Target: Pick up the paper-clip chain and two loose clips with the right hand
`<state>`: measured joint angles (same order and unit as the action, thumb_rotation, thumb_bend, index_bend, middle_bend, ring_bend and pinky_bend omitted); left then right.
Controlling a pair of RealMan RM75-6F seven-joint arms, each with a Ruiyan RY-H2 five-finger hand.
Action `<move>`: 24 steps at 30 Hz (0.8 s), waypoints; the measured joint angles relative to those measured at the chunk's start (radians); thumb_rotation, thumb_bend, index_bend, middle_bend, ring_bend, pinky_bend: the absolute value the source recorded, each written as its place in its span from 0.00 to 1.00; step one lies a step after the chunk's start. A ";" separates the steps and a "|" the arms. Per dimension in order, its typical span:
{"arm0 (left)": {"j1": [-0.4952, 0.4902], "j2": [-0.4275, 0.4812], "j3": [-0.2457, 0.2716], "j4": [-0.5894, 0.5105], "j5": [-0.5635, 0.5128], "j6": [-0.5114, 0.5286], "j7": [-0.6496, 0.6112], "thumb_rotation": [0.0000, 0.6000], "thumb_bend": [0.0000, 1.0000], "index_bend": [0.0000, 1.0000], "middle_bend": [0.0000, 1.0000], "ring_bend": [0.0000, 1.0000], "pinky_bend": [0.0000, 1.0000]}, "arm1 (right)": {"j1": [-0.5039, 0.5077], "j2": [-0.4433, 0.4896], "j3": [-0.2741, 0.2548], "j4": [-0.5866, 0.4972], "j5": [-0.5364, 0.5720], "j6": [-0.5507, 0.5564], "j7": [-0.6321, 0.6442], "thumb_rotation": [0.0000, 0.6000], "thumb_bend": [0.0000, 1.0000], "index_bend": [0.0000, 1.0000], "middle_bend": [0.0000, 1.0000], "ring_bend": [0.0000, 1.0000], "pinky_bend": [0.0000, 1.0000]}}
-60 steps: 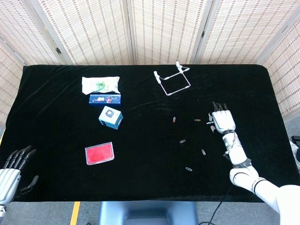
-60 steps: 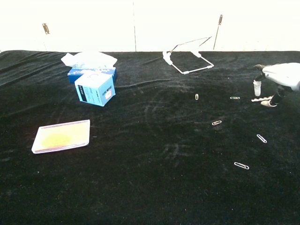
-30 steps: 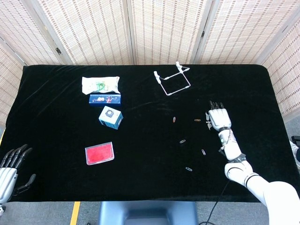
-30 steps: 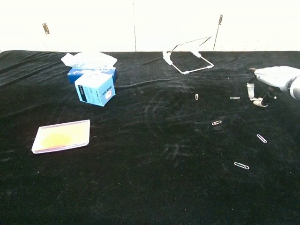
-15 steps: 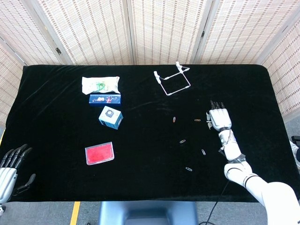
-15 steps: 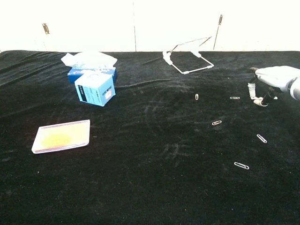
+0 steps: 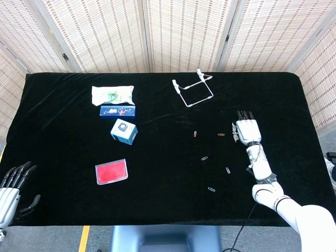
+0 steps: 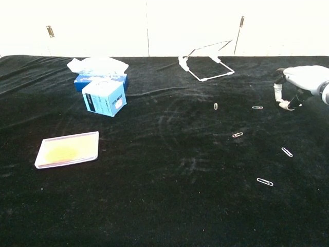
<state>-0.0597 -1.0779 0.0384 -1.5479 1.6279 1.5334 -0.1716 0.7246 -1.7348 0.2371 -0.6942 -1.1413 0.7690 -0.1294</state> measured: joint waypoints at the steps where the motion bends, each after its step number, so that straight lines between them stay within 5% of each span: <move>1: 0.000 0.000 0.000 0.000 0.000 0.000 0.000 1.00 0.44 0.00 0.00 0.00 0.00 | -0.002 0.001 0.000 -0.002 -0.002 0.004 0.003 1.00 0.47 0.87 0.13 0.03 0.00; 24: 0.000 0.000 0.001 0.000 0.004 0.002 -0.002 1.00 0.44 0.00 0.00 0.00 0.00 | -0.021 0.074 0.017 -0.136 -0.003 0.091 -0.074 1.00 0.50 0.93 0.17 0.04 0.00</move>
<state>-0.0599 -1.0783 0.0389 -1.5478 1.6319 1.5358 -0.1736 0.7036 -1.6607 0.2546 -0.8303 -1.1440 0.8596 -0.2030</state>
